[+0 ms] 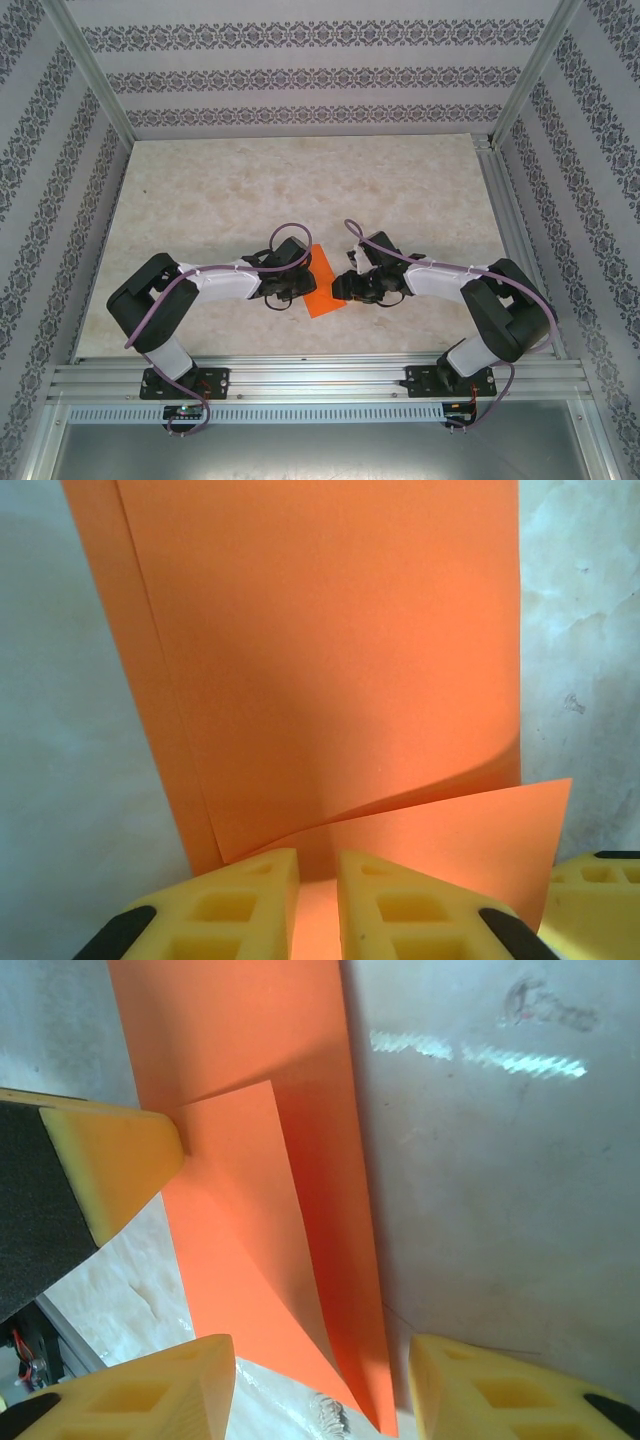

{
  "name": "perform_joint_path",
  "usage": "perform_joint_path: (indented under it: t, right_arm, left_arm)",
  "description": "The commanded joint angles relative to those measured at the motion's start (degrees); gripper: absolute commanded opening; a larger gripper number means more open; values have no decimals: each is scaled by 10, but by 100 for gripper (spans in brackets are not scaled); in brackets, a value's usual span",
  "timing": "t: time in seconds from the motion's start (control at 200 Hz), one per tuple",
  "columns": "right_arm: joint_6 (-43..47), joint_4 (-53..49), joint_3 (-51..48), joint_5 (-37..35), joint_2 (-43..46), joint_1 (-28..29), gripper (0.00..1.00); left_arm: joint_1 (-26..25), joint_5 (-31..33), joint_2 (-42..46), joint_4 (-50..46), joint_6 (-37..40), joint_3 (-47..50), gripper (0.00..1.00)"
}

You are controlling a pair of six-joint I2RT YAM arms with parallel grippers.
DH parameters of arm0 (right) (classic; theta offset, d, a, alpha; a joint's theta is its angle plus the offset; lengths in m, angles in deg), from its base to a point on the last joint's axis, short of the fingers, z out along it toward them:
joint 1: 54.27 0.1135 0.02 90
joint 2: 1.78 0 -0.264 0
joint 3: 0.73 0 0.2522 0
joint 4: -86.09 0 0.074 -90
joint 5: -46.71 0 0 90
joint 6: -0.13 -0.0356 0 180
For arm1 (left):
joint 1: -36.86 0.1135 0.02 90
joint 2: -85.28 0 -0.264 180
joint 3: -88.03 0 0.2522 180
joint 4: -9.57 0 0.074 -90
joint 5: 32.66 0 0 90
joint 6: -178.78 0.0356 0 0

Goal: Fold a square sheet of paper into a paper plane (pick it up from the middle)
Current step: Fold the triangle a second time at the center of the table, then turn over the paper at the center of the table.

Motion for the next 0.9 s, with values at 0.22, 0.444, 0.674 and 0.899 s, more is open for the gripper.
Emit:
perform_joint_path:
  t: [0.22,0.444,0.674,0.899]
  right_arm:
    - [-15,23,5,15,9,6,44]
    - [-23,43,-8,26,5,-11,43]
    - [-42,94,-25,58,4,-20,41]
    - [-43,106,-28,69,-15,-18,39]
  left_arm:
    - [5,1,-13,-37,-4,-6,21]
    - [5,1,-11,-40,-2,-7,21]
    - [4,0,-11,-40,-3,-9,21]
    - [5,-1,-10,-41,-3,-9,21]
